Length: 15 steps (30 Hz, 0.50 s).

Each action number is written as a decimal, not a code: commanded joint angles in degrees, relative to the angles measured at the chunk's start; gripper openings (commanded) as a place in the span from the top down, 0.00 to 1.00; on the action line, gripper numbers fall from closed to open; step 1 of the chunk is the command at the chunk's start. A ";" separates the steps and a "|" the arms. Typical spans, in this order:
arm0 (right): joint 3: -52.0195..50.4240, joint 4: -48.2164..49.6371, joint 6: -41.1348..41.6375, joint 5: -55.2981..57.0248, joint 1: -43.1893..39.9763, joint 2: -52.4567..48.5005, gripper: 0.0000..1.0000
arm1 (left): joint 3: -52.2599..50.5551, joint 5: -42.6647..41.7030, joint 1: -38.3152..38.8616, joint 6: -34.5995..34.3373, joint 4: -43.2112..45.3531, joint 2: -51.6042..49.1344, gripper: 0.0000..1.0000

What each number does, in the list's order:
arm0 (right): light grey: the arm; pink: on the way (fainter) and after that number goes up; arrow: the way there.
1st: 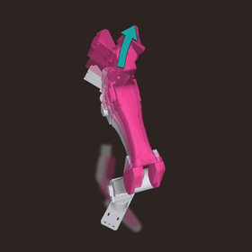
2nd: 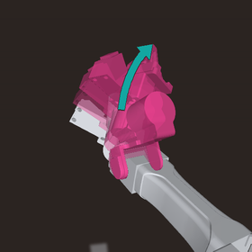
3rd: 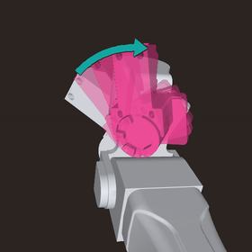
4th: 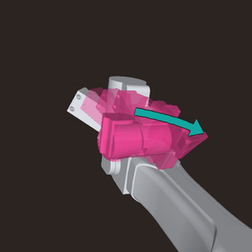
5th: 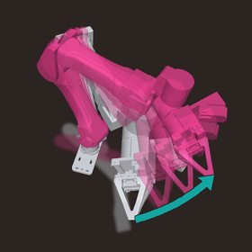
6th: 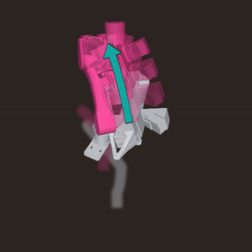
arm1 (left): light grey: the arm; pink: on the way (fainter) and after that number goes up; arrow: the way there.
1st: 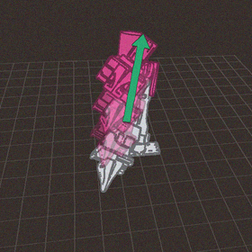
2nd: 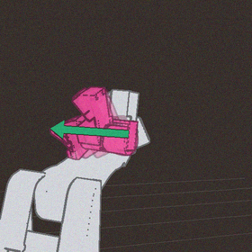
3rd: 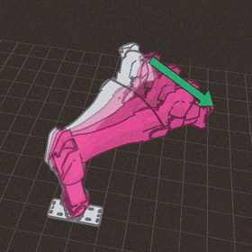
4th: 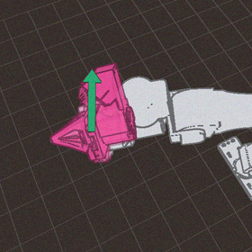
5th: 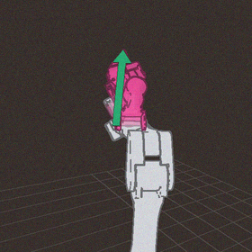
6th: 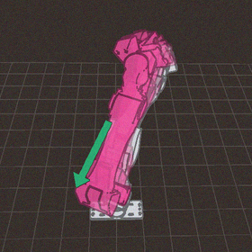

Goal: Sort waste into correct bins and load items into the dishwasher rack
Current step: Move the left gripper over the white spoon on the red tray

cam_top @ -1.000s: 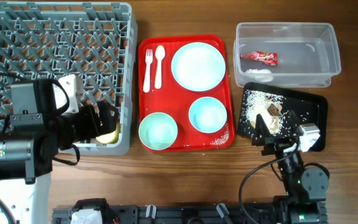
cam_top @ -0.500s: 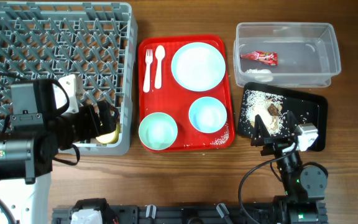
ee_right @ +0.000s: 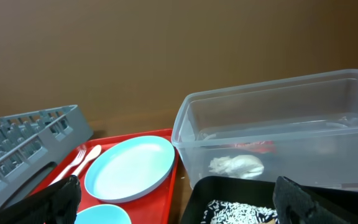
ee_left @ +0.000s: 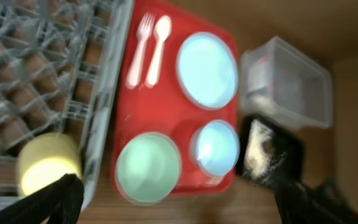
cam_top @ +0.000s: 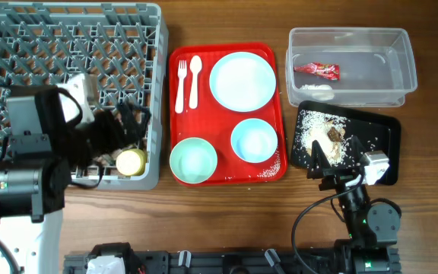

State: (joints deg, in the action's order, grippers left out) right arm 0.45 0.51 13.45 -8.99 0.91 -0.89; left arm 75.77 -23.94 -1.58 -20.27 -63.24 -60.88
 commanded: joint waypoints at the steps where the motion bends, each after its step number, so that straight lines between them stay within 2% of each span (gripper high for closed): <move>1: -0.15 0.35 0.09 -1.18 -0.24 0.68 0.00 | 1.22 1.20 7.15 -5.09 5.20 -4.90 0.01; 4: -0.15 0.35 0.09 -1.18 -0.24 0.68 0.00 | 5.79 15.39 15.78 -5.05 5.33 -13.88 0.01; 8: -0.15 0.35 0.11 -1.18 -0.24 0.68 0.00 | 14.93 29.20 22.40 -1.68 6.14 -28.15 0.01; 10: -0.15 0.35 0.09 -1.18 -0.24 0.68 0.00 | 18.16 32.44 23.12 0.70 8.13 -34.86 0.04; 15: -0.15 0.35 0.09 -1.18 -0.24 0.68 0.00 | 19.23 32.79 22.56 3.26 15.98 -49.27 0.10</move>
State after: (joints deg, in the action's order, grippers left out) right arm 0.45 0.51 13.43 -8.99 0.91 -0.89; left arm 94.19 3.40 21.54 -20.56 -50.13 -100.95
